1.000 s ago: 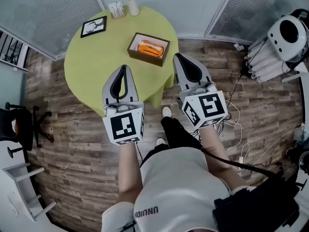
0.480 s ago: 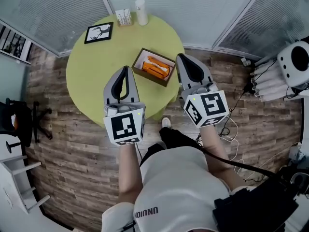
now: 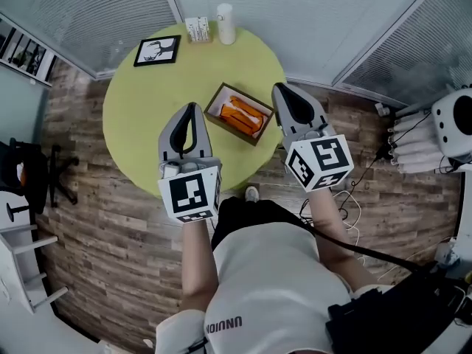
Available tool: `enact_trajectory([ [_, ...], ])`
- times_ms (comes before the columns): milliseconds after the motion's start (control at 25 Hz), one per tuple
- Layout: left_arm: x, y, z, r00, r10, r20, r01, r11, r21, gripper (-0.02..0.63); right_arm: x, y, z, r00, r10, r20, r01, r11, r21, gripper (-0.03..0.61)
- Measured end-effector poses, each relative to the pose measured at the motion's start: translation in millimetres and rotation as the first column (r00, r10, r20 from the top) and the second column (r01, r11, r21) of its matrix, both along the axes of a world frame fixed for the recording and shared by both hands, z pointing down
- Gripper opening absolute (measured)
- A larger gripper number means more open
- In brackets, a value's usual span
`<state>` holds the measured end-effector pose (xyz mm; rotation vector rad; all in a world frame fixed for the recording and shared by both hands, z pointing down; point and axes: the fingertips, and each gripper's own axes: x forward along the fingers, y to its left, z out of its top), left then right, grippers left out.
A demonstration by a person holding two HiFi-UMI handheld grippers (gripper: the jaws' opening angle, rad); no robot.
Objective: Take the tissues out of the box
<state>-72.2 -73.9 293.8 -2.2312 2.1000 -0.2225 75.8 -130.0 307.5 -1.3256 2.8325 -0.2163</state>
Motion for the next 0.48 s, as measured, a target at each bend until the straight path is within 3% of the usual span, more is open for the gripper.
enact_trajectory([
  [480, -17.0, -17.7, 6.9, 1.000, -0.011, -0.002, 0.011, 1.000, -0.022, 0.012, -17.7, -20.8, 17.8, 0.998, -0.039, -0.040, 0.037, 0.999, -0.039, 0.020],
])
